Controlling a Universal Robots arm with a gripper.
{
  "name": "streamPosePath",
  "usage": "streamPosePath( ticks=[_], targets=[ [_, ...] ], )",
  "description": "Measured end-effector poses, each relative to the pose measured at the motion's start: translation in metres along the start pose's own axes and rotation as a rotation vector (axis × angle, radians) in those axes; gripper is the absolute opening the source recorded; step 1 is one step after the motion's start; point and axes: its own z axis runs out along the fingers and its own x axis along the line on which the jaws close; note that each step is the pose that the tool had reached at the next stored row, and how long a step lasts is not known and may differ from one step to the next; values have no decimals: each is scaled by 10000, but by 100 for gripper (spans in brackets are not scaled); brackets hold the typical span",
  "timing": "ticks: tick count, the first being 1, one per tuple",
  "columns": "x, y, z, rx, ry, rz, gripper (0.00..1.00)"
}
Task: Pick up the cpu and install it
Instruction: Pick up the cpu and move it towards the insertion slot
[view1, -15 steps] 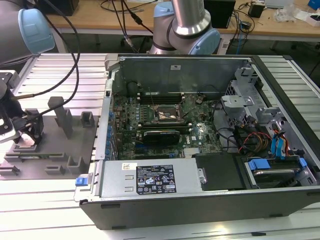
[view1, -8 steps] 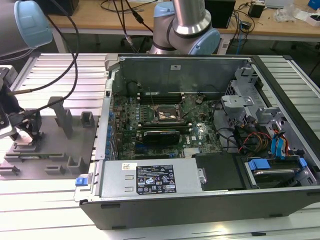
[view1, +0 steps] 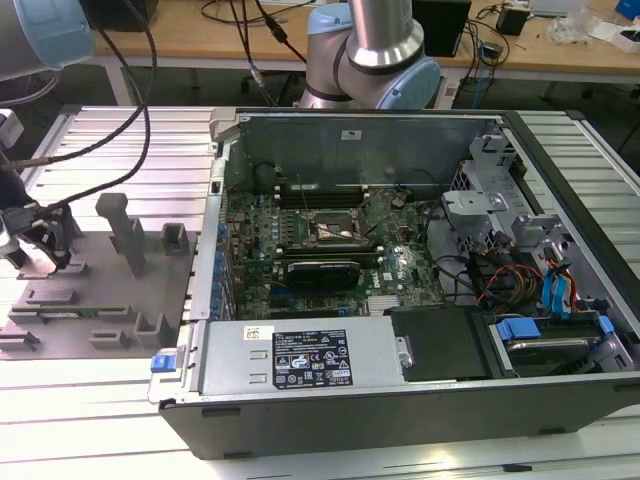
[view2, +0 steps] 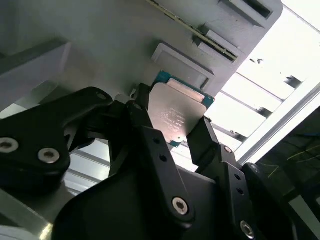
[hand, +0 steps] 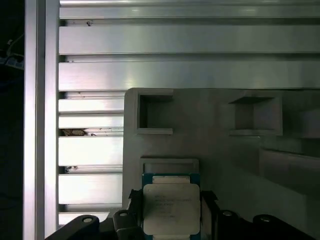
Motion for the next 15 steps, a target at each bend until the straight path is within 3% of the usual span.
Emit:
streamPosePath(
  ticks=[8,15],
  targets=[
    [-2,15,-239,0,0,1,55],
    [-4,28,-368,0,1,0,55]
  ],
)
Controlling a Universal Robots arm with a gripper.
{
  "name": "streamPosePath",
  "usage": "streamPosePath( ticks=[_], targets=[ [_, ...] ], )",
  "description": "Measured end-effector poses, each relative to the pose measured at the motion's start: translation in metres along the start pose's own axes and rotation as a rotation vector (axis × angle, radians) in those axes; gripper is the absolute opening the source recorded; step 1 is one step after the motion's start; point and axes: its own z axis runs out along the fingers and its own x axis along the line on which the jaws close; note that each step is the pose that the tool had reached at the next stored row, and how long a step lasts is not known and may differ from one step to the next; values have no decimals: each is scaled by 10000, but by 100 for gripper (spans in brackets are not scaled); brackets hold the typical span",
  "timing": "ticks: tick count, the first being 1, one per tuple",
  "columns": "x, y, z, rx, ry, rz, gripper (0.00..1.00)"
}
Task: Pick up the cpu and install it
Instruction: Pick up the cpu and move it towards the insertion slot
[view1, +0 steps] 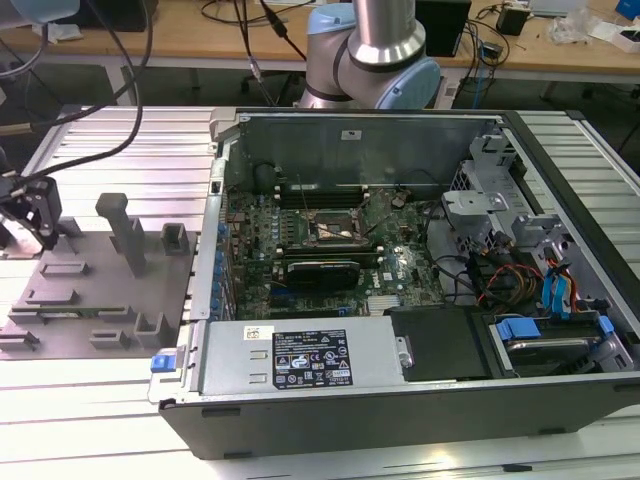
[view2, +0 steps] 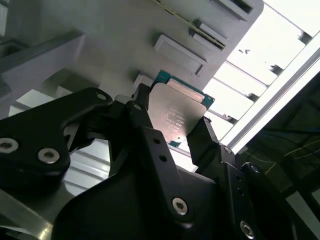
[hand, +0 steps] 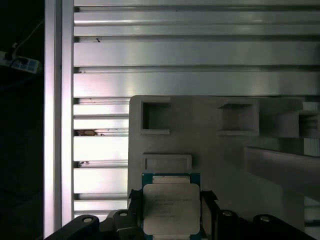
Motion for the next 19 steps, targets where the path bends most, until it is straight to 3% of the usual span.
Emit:
streamPosePath(
  ticks=[5,19],
  targets=[
    [-1,9,-82,1,0,0,55],
    [-4,54,-413,15,-1,0,55]
  ],
)
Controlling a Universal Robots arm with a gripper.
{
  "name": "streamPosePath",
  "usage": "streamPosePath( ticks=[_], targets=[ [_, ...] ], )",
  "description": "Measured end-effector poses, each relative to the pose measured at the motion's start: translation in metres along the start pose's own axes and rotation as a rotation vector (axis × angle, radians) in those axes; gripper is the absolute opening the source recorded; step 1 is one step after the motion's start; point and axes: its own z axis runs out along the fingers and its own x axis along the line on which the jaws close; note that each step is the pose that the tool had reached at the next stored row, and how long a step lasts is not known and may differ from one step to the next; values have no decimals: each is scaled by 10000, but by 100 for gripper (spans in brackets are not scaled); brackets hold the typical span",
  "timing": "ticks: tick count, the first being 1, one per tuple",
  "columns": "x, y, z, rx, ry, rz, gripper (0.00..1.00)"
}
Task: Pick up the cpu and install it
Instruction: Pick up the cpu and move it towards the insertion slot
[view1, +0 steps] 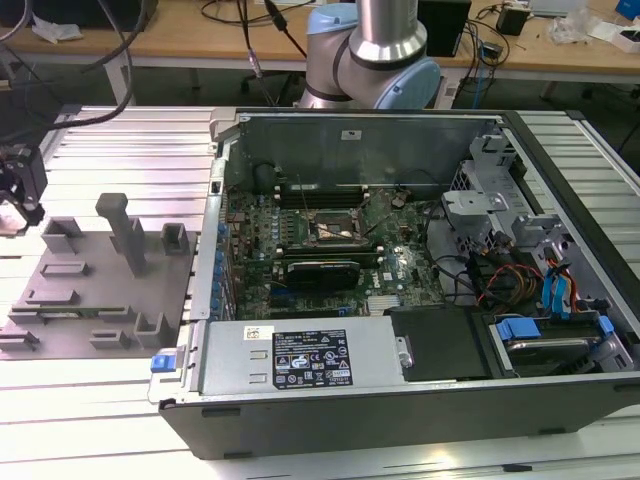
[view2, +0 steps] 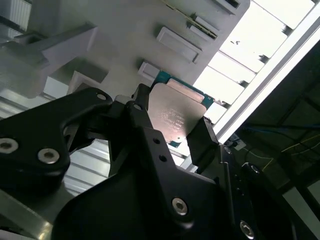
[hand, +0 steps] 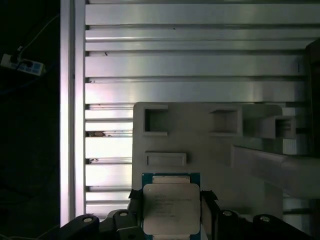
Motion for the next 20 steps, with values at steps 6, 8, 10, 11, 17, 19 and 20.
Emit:
streamPosePath(
  ticks=[6,8,10,11,17,19,20],
  targets=[
    [-2,18,-228,0,0,-1,55],
    [-3,24,-332,0,0,0,55],
    [-4,30,-434,1,0,-1,55],
    [-5,34,-501,0,-1,-1,55],
    [-8,54,-799,0,0,0,55],
    [-9,59,-883,0,0,0,55],
    [-9,61,-908,0,0,-1,55]
  ],
)
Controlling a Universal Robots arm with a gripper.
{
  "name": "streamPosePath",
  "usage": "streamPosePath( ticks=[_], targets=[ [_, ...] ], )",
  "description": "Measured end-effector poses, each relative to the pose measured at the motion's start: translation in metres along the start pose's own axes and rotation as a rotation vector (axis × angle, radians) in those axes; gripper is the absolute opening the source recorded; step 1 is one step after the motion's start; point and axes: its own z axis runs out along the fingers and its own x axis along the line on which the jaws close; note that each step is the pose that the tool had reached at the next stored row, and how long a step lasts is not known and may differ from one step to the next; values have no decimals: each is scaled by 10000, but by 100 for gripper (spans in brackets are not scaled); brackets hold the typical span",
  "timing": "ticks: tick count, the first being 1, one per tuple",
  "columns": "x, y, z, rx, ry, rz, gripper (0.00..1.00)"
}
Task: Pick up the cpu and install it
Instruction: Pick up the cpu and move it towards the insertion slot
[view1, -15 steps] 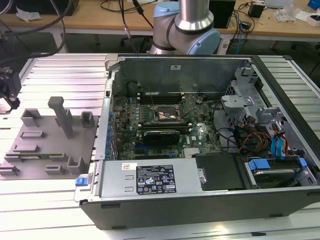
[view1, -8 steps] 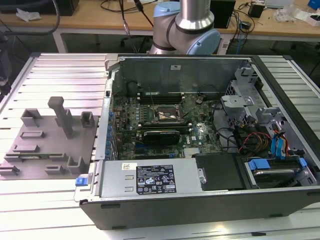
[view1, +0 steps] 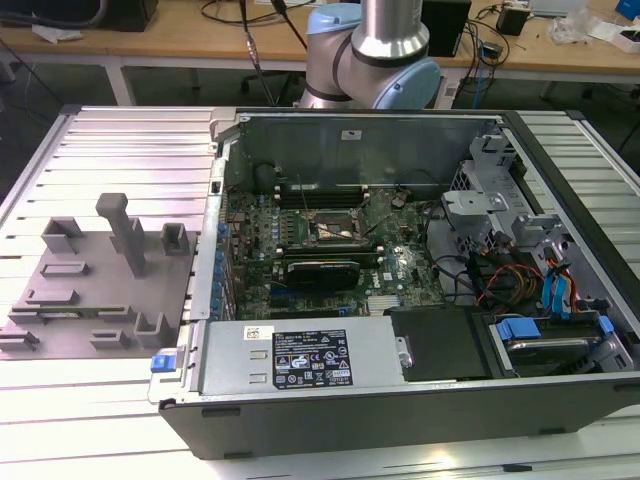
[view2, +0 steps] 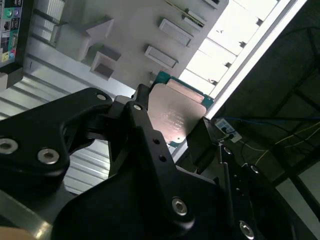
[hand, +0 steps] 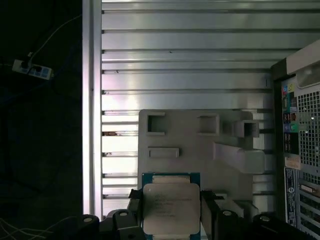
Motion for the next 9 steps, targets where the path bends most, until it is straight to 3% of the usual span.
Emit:
streamPosePath(
  ticks=[5,9],
  targets=[
    [-1,8,-131,0,0,0,55],
    [-1,8,-139,-1,-2,0,55]
  ],
)
